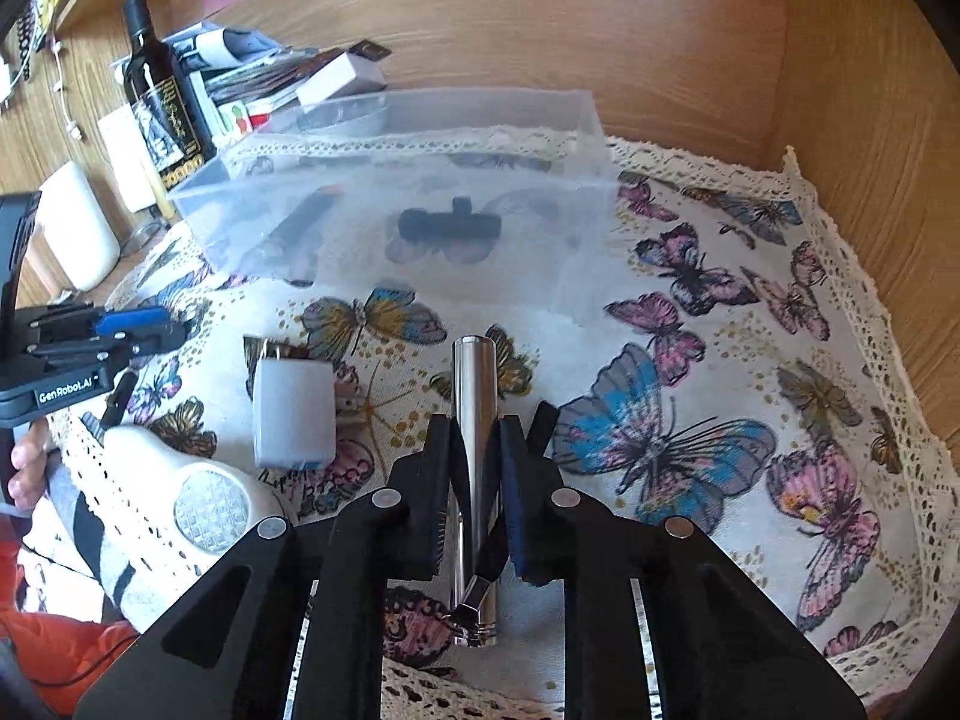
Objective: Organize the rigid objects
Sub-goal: 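Grasp the silver keys with the left tool while the right tool grasps the silver metal tube, then lower the keys into the clear box with the left tool while the right tool releases the tube there, then grasp the small black plug piece with the left tool while the right tool grasps the white plug adapter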
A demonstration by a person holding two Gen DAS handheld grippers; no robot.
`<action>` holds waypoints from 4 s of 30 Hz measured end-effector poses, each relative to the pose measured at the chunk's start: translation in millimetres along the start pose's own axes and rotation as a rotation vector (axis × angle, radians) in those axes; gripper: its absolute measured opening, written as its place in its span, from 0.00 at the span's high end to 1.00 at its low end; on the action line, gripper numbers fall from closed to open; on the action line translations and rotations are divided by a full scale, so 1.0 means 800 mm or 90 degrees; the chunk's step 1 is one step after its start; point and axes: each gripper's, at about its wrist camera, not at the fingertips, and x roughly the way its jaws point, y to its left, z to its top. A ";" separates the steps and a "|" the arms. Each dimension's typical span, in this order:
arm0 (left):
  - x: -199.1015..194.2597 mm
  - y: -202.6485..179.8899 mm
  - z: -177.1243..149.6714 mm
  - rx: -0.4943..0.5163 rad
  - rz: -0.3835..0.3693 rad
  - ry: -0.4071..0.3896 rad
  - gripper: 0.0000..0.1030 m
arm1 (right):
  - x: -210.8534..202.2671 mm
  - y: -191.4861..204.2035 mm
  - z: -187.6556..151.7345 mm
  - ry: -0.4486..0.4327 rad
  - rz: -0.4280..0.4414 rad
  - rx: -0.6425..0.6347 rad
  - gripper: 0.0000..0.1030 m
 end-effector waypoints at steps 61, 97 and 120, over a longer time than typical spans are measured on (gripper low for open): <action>0.027 0.001 0.130 -0.037 -0.058 -0.069 0.93 | 0.073 0.006 0.140 -0.010 -0.020 -0.060 0.85; -0.069 -0.002 0.000 -0.027 0.069 -0.104 0.19 | -0.045 0.052 0.039 -0.092 0.031 -0.060 0.29; -0.035 -0.011 -0.070 -0.018 0.037 -0.024 0.67 | 0.034 0.065 0.011 0.054 0.107 -0.021 0.53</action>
